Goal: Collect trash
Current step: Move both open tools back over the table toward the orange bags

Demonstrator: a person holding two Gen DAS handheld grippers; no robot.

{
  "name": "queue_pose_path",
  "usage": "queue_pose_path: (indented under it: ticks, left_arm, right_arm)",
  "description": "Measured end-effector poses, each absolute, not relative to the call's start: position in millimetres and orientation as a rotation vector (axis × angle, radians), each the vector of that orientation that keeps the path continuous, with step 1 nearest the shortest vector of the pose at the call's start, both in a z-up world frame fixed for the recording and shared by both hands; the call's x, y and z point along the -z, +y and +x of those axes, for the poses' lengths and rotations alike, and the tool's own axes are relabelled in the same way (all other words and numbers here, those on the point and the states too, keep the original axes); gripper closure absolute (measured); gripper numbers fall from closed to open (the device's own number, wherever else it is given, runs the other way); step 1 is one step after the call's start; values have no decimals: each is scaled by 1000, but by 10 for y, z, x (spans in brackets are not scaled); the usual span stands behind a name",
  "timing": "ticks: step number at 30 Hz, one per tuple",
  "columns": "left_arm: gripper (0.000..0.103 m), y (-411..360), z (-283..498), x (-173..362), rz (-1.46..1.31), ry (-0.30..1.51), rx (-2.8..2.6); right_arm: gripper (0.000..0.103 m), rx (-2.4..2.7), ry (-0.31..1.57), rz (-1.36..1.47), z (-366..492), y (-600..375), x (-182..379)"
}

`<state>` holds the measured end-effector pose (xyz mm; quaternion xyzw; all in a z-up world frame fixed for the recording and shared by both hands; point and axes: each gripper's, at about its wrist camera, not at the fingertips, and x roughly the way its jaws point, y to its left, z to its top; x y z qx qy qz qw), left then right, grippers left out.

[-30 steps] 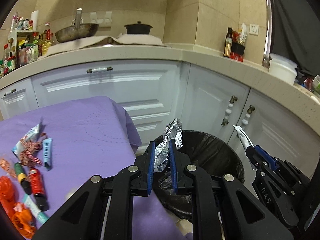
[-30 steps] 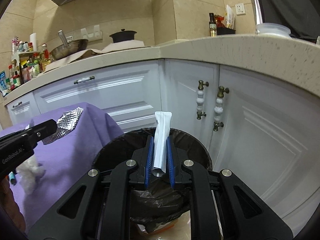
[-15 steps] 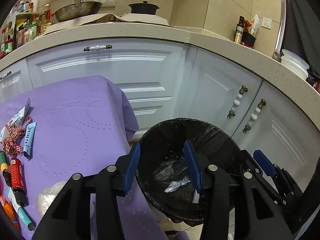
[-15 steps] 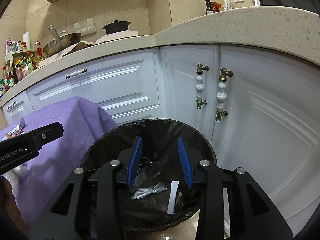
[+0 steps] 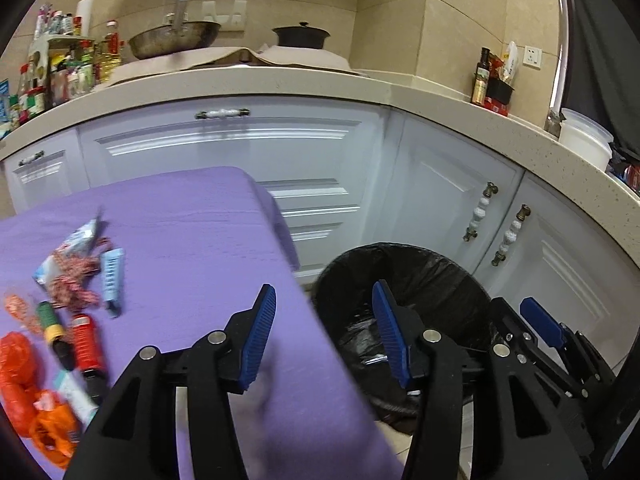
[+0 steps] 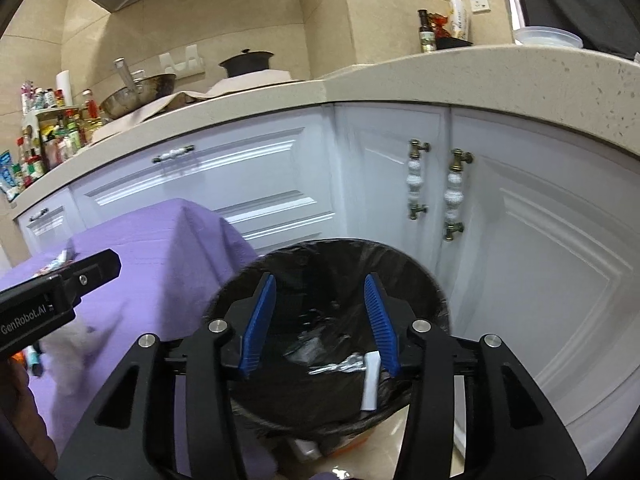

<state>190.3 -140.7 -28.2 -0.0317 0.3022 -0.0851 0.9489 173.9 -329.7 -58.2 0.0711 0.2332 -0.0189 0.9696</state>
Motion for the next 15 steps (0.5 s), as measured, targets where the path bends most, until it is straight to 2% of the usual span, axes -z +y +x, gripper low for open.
queue_pose_path:
  ticks: [15]
  left_arm:
    - [49, -120, 1175, 207, -78, 605, -50]
  right_arm:
    - [58, -227, 484, 108, 1301, -2000, 462]
